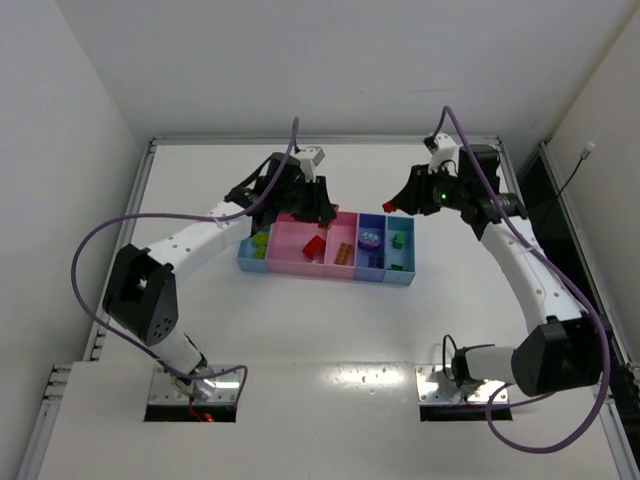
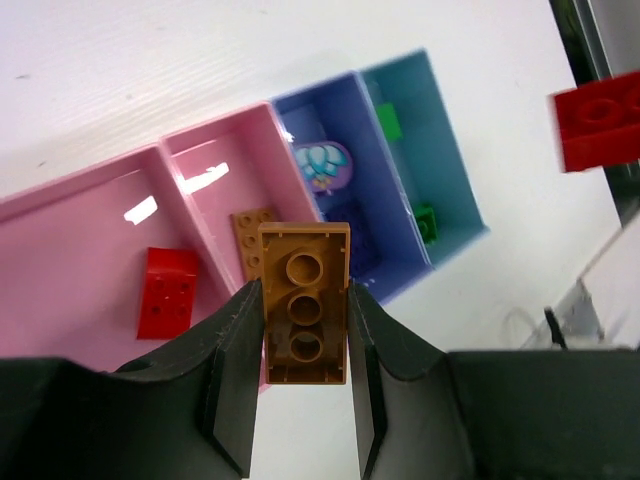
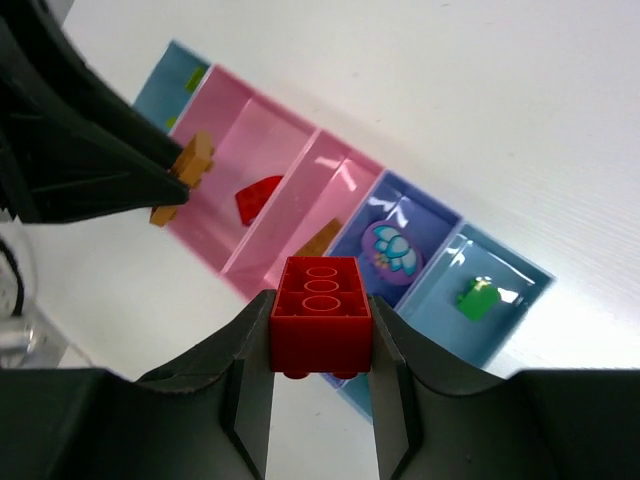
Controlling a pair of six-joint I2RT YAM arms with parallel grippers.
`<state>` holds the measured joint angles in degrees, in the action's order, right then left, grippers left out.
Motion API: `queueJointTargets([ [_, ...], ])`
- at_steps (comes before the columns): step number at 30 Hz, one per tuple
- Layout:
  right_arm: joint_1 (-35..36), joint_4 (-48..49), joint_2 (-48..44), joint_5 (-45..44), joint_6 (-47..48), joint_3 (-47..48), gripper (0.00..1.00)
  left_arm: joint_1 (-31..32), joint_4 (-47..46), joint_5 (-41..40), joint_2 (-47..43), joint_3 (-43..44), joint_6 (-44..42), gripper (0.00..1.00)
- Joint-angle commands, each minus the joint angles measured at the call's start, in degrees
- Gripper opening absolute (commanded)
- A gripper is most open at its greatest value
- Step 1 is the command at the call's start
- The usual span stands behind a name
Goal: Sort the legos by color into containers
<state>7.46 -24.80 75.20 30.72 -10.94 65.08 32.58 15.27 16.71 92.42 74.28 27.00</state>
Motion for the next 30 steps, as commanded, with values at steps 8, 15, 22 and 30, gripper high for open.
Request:
queueJointTargets([
  [8, -0.78, 4.58, -3.48, -9.19, -7.34, 0.05, 0.0, 1.78, -4.63, -4.76, 5.83, 0.07, 9.38, 0.0],
  [15, -1.31, 4.58, -3.48, -8.05, -7.34, 0.05, 0.0, 1.79, -4.63, -3.7, 10.31, 1.92, 9.91, 0.0],
  [22, -1.84, 4.58, -2.96, -7.43, -6.81, 0.05, 0.0, 2.31, -5.86, -1.07, 12.95, 3.59, 9.91, 0.18],
  [30, -1.84, 4.58, -2.43, -5.76, -5.68, -0.48, 0.0, 2.31, -6.48, 0.34, 14.01, 4.12, 9.91, 0.61],
])
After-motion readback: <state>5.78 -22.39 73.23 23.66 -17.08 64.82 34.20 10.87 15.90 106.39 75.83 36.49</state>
